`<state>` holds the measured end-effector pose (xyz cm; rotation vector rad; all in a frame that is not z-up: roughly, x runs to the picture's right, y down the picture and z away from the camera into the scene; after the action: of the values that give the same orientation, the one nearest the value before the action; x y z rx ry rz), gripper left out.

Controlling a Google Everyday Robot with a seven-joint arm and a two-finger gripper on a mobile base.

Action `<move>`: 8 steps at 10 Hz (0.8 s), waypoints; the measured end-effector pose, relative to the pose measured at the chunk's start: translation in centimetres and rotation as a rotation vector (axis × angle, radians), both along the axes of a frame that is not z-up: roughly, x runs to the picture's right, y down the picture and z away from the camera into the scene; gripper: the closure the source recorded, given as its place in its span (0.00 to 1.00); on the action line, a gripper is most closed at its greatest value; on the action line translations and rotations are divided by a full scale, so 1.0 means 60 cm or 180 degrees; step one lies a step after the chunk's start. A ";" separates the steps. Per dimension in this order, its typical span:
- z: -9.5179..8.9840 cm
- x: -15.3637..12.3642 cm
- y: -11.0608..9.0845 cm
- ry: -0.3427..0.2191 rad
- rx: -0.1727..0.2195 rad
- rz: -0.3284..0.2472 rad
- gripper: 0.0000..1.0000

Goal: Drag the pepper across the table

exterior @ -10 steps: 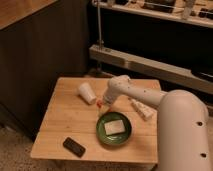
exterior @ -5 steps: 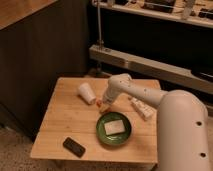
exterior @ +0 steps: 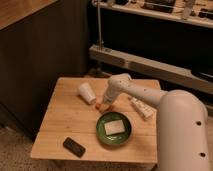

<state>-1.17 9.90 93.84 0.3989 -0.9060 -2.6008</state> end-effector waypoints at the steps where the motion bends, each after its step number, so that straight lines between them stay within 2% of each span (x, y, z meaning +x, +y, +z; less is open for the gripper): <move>1: -0.002 0.000 0.000 0.0001 0.0013 -0.0016 1.00; 3: -0.008 0.000 0.003 -0.0003 0.0042 -0.0055 1.00; 5: -0.042 -0.005 -0.008 -0.0051 0.0153 -0.0127 1.00; 8: -0.070 -0.010 -0.015 -0.0121 0.0261 -0.0196 1.00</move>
<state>-1.74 9.02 89.61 0.4505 -0.8385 -2.7020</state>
